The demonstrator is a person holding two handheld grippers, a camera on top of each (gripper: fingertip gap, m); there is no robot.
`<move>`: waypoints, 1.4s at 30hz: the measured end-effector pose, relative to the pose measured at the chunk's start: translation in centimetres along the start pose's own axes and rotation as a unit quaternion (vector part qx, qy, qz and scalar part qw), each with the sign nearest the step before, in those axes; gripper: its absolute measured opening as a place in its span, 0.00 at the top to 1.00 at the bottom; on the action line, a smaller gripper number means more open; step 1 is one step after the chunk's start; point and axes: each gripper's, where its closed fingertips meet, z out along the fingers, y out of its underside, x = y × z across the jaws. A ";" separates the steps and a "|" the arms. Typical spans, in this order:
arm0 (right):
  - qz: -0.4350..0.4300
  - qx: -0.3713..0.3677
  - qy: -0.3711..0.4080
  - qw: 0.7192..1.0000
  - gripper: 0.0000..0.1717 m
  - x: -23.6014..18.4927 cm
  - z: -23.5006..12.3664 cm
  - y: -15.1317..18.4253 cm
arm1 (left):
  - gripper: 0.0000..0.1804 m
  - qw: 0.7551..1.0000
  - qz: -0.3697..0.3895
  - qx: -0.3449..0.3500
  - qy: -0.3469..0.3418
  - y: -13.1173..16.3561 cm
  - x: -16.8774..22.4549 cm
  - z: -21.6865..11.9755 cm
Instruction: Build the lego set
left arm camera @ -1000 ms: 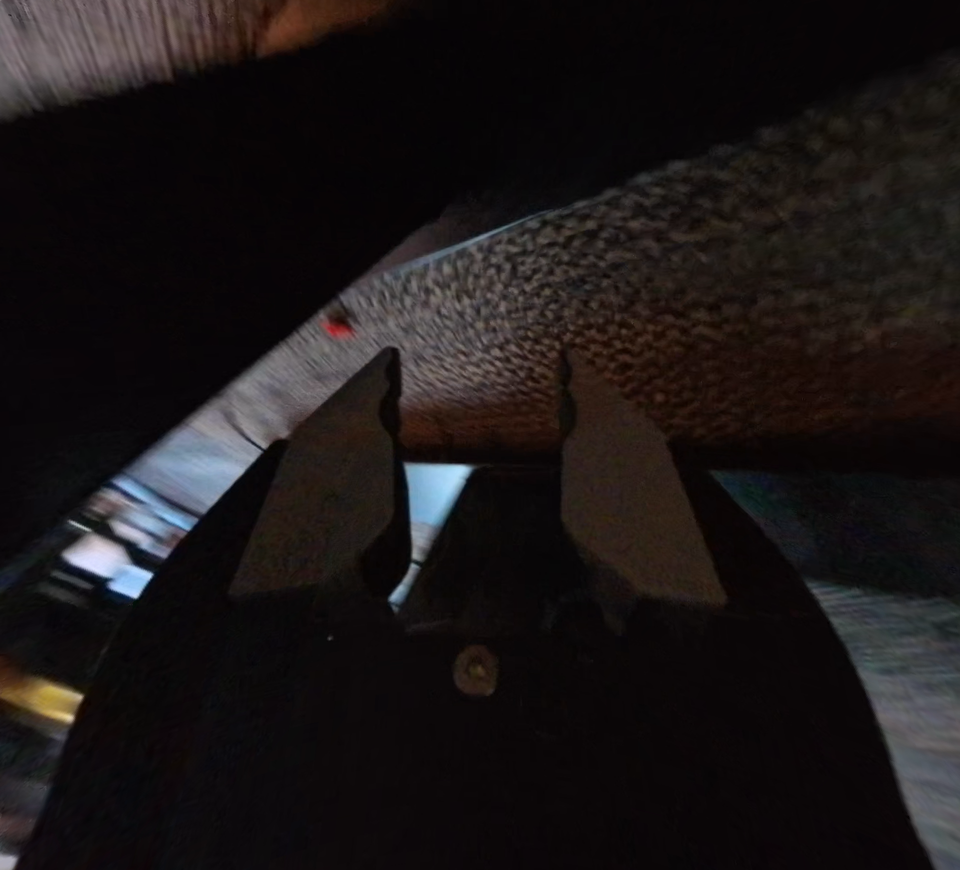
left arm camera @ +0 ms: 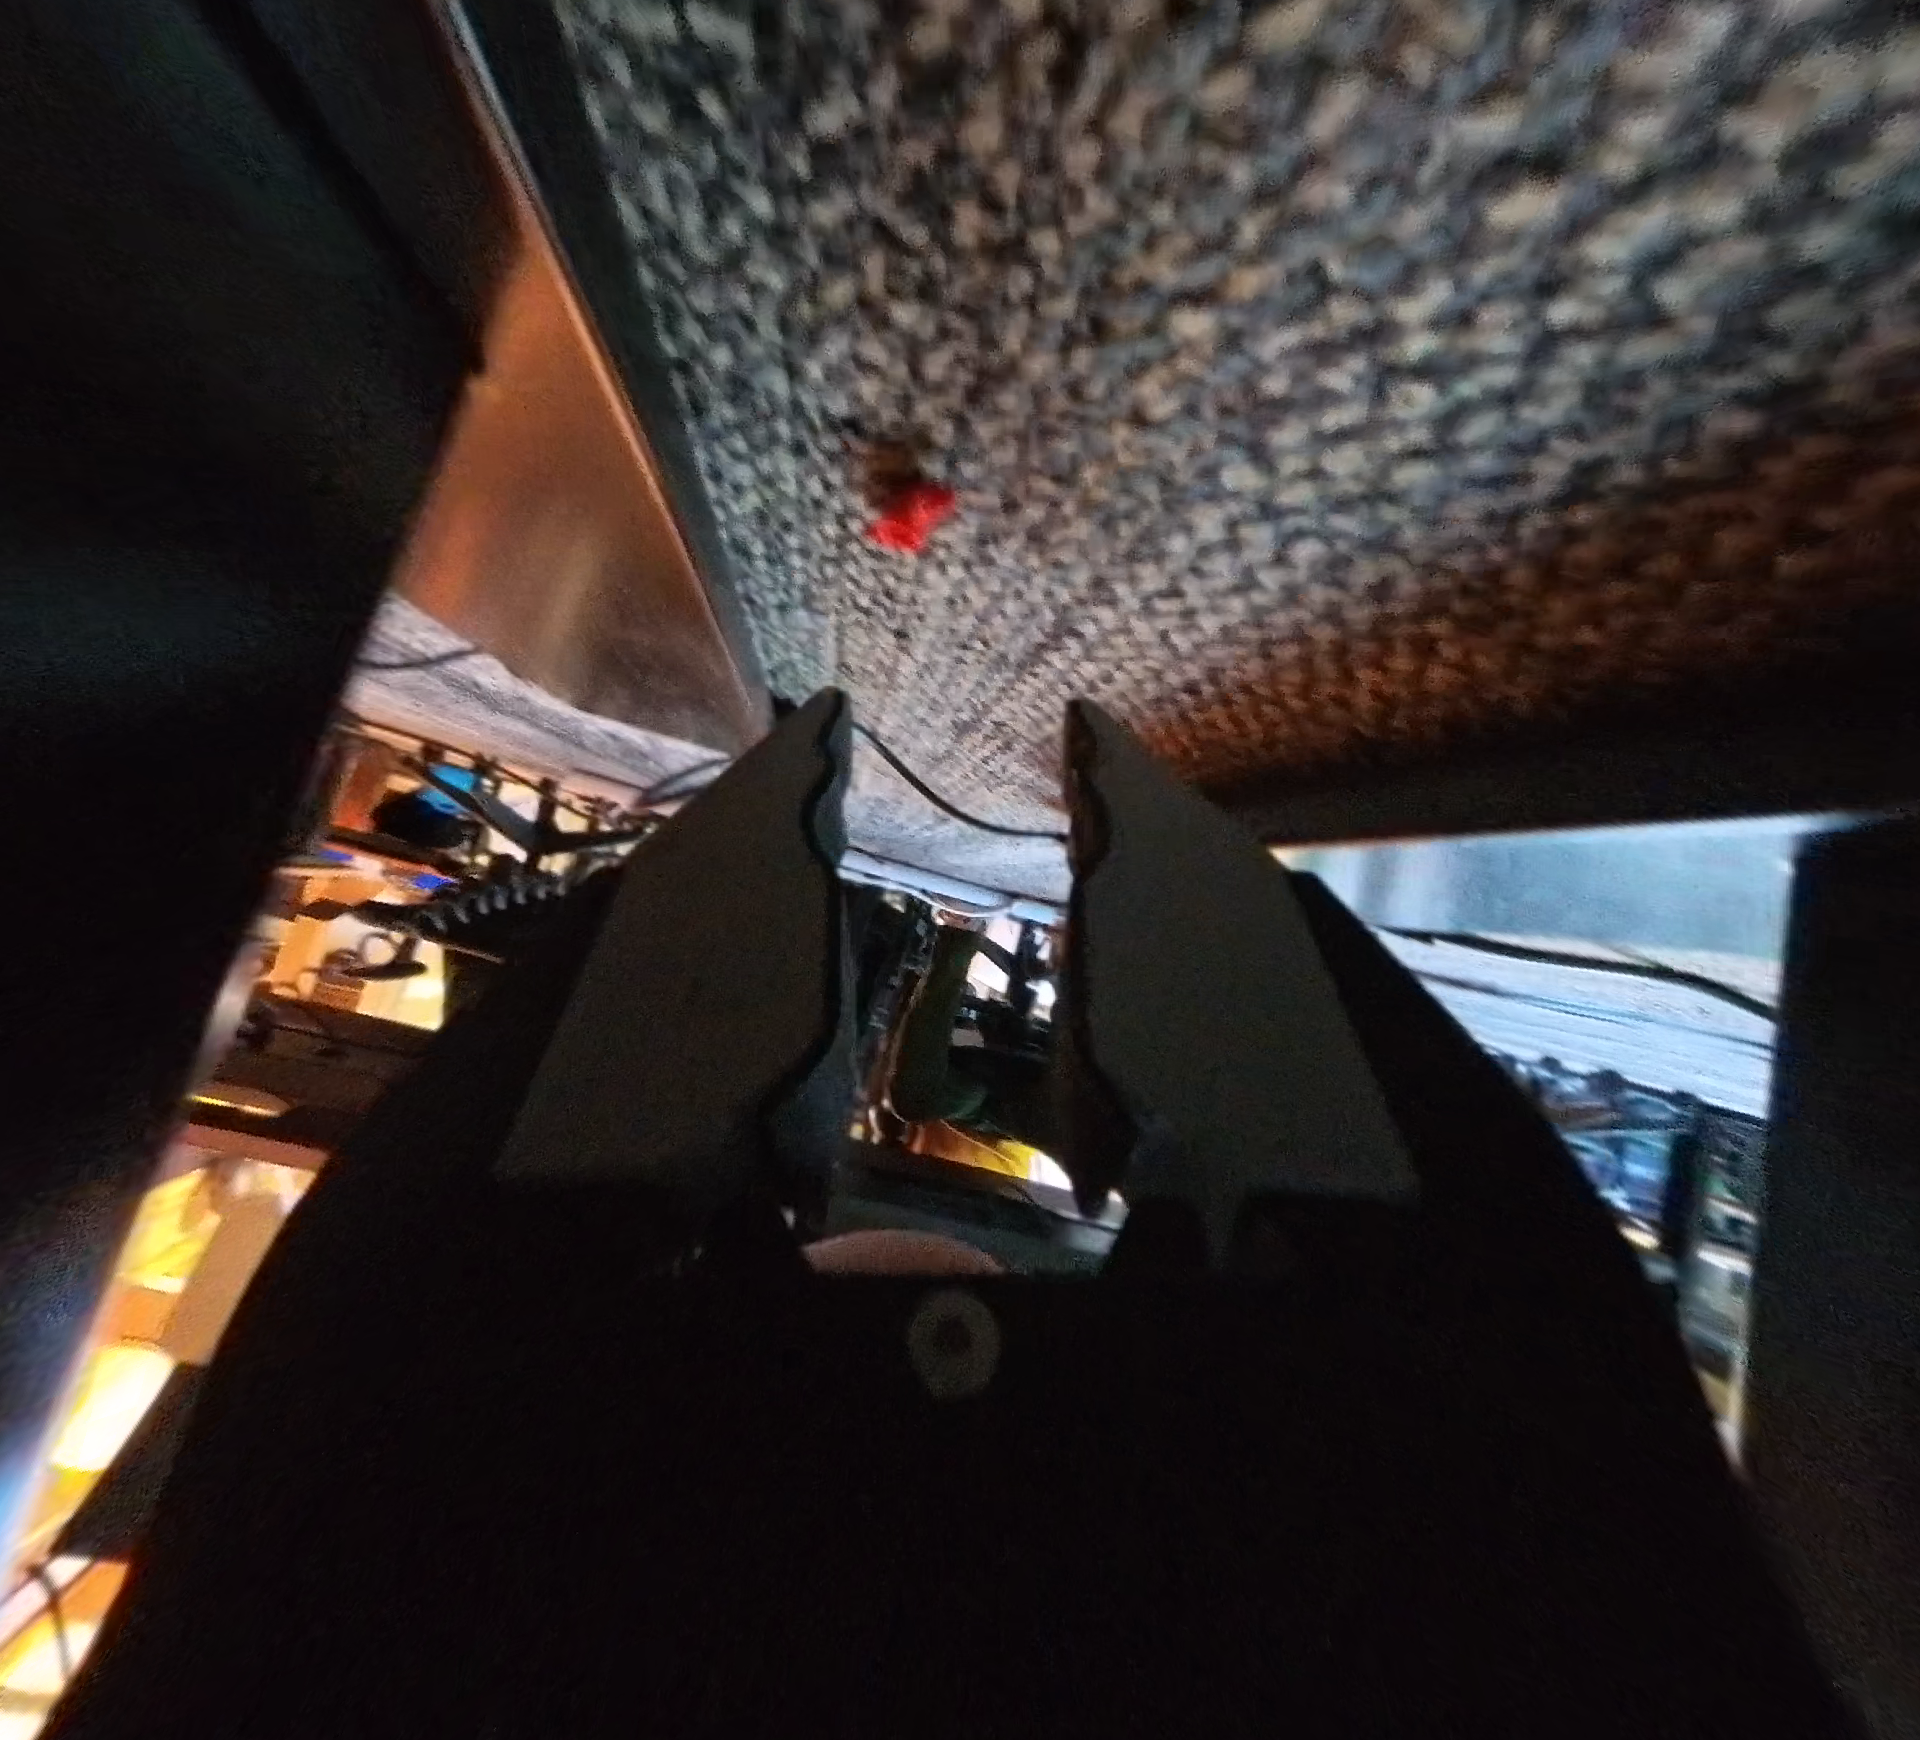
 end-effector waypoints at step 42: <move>0.046 0.162 -0.037 0.985 0.63 -4.5 -13.7 -0.6 | 0.98 0.969 -0.144 0.186 0.072 -20.4 3.4 -27.2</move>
